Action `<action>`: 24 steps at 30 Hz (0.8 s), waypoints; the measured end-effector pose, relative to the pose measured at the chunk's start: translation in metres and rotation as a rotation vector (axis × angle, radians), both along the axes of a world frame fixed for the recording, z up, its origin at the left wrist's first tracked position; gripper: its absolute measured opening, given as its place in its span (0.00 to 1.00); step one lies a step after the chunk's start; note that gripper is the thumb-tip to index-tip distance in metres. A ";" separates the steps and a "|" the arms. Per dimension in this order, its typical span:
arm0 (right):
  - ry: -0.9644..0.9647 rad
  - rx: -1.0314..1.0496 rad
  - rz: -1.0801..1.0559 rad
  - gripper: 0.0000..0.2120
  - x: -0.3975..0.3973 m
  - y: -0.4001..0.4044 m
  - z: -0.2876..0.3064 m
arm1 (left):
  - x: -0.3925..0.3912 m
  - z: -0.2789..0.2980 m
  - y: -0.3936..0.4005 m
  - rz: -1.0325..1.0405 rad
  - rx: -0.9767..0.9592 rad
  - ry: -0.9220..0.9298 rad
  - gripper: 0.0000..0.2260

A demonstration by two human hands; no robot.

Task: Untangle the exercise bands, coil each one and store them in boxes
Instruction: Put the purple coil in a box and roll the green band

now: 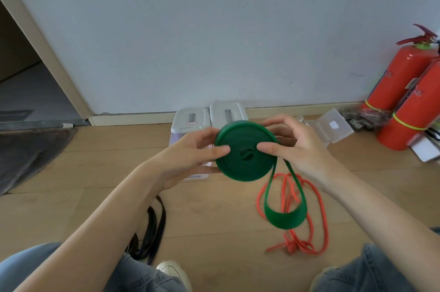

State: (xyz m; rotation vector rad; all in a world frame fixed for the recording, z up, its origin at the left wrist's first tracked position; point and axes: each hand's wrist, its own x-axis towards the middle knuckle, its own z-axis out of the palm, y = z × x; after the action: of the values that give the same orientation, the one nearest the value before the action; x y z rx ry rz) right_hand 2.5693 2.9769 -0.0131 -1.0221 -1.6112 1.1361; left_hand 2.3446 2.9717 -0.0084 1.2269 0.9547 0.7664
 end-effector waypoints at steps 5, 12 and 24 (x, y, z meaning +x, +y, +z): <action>-0.208 0.043 0.136 0.14 -0.004 -0.006 -0.005 | 0.009 -0.003 -0.004 -0.122 0.112 0.204 0.20; -0.231 -0.078 0.081 0.28 0.000 -0.003 -0.011 | 0.005 -0.011 -0.002 0.005 0.114 0.142 0.14; -0.552 0.118 0.180 0.21 -0.006 -0.015 -0.017 | -0.003 -0.021 -0.002 -0.242 -0.033 0.326 0.19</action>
State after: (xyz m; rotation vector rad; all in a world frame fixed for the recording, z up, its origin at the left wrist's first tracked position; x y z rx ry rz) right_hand 2.5634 2.9616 -0.0303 -1.1979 -2.2147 0.9011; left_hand 2.3417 2.9698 -0.0292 1.4351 1.0515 0.3638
